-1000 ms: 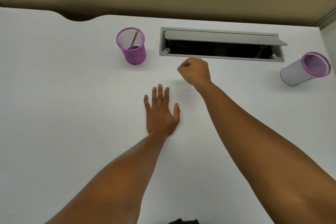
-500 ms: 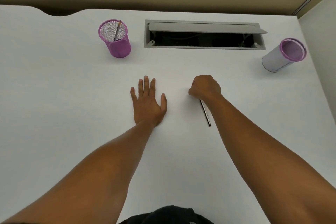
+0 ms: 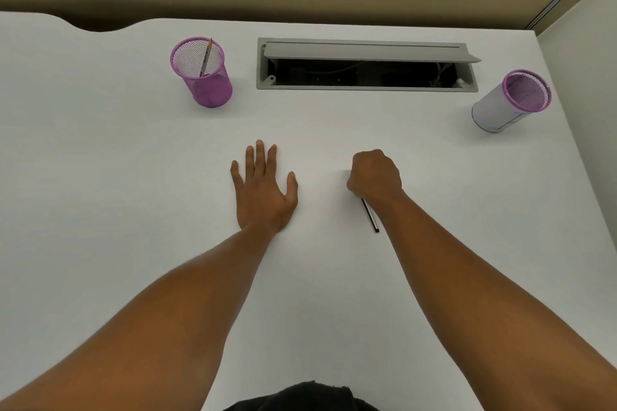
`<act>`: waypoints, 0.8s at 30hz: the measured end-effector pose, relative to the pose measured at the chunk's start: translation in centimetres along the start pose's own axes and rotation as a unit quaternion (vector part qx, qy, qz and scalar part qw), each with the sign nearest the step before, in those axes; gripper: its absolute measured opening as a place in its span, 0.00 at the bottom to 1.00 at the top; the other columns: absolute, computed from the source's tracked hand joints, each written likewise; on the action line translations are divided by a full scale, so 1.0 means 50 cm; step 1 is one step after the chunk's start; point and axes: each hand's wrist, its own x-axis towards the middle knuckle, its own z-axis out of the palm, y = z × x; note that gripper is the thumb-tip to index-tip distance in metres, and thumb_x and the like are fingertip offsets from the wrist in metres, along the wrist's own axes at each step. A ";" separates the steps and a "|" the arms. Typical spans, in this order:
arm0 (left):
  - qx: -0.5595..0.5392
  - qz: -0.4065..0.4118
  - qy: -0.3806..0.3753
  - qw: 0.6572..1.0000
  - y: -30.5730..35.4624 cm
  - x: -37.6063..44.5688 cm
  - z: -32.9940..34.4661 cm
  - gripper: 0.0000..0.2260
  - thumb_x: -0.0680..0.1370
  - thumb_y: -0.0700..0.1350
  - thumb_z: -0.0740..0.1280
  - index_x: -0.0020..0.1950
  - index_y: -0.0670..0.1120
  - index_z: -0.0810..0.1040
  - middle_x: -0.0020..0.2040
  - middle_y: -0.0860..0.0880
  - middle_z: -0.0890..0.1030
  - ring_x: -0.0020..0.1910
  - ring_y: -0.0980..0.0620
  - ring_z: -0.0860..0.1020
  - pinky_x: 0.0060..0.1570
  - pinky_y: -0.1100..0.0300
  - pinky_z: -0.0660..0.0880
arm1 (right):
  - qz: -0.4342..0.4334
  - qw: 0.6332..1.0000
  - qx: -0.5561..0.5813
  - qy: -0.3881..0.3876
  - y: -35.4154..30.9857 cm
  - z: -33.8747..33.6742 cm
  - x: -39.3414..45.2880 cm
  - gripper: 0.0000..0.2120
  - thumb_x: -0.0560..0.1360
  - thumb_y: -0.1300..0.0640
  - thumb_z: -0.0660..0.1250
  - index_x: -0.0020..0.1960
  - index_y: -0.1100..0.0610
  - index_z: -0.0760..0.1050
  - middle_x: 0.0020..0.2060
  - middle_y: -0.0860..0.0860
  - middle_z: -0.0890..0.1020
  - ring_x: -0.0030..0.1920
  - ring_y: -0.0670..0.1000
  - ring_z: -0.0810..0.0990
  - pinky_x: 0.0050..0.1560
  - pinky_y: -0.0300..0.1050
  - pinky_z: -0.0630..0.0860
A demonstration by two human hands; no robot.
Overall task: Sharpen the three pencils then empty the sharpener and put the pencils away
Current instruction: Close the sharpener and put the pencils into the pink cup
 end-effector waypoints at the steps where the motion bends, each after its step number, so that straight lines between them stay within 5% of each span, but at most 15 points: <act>1: 0.000 0.000 0.001 1.000 0.000 0.001 0.000 0.30 0.80 0.61 0.45 0.80 0.51 0.50 0.80 0.50 0.47 0.79 0.51 0.44 0.75 0.44 0.43 | -0.002 1.000 0.000 -0.001 -0.003 0.000 0.001 0.04 0.71 0.66 0.62 0.42 0.58 0.72 0.41 0.53 0.72 0.45 0.58 0.78 0.40 0.44 0.74; 5: 0.001 0.001 0.004 1.000 0.000 0.001 0.001 0.30 0.80 0.61 0.45 0.80 0.51 0.50 0.80 0.50 0.47 0.79 0.51 0.44 0.75 0.44 0.43 | -0.015 1.000 -0.009 0.001 -0.021 -0.003 0.000 0.04 0.72 0.65 0.62 0.46 0.59 0.74 0.43 0.54 0.71 0.49 0.58 0.80 0.40 0.44 0.72; 9: 0.006 0.001 0.006 1.000 0.000 0.002 0.002 0.30 0.80 0.61 0.44 0.80 0.51 0.49 0.80 0.50 0.47 0.79 0.51 0.44 0.75 0.44 0.44 | -0.020 0.999 0.025 0.007 -0.049 -0.019 0.010 0.04 0.70 0.64 0.63 0.37 0.59 0.70 0.42 0.54 0.74 0.42 0.56 0.78 0.36 0.42 0.73; 14: 0.005 0.001 0.005 1.000 0.001 0.002 0.002 0.30 0.80 0.61 0.44 0.80 0.51 0.49 0.80 0.50 0.46 0.79 0.51 0.43 0.75 0.44 0.44 | -0.042 0.987 0.141 0.062 -0.094 -0.059 0.031 0.11 0.71 0.61 0.68 0.54 0.59 0.80 0.49 0.54 0.81 0.45 0.54 0.81 0.45 0.43 0.79; 24: -0.002 0.002 0.001 1.000 0.000 0.005 0.001 0.30 0.79 0.60 0.46 0.80 0.50 0.50 0.80 0.50 0.46 0.79 0.51 0.43 0.75 0.44 0.43 | -0.109 0.885 0.408 0.193 -0.225 -0.194 0.055 0.05 0.72 0.62 0.68 0.46 0.56 0.81 0.41 0.50 0.82 0.41 0.48 0.80 0.35 0.35 0.74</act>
